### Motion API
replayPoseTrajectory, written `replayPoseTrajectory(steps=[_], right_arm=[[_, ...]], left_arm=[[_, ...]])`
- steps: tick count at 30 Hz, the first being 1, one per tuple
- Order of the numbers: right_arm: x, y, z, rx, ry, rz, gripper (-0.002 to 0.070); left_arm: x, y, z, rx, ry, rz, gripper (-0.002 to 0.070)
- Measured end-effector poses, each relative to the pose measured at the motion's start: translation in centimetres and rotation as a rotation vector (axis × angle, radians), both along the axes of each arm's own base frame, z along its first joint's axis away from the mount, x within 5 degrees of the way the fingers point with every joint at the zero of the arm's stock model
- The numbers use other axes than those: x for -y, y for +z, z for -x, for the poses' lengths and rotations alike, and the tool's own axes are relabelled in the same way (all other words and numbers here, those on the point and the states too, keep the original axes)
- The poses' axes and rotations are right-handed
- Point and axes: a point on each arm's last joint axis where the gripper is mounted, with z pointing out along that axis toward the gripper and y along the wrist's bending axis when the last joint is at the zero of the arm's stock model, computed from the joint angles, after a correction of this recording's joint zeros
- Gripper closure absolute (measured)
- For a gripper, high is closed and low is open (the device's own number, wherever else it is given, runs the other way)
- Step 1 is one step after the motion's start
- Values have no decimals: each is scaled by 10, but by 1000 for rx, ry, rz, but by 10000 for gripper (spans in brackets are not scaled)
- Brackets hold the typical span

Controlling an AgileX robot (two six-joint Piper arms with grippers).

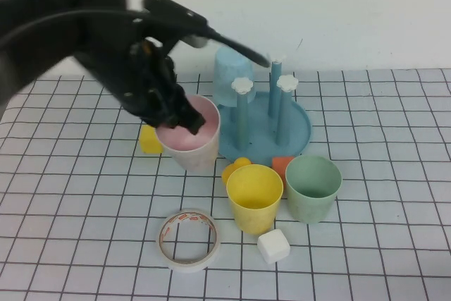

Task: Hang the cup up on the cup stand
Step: Adjust the cup with two arms

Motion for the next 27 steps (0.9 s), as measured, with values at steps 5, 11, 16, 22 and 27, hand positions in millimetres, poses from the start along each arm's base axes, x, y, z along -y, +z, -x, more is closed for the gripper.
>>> replayPoseTrajectory(steps=[5,11,16,22,27], right_arm=[[-3,0,1,-17,30,-44,678],[-7,4,1,-6,48,-191,678],[-15,7,1,-48,133,-303,678],[-28,42,-10,-79,294,-386,678],[-38,80,-33,-85,481,-424,678]], left_arm=[[-22,17,57,232,14,190,664],[-54,5,108,663,127,452,664],[-70,-1,126,935,188,563,664],[-60,11,129,1157,16,616,664],[-45,18,132,1379,-209,641,664]])
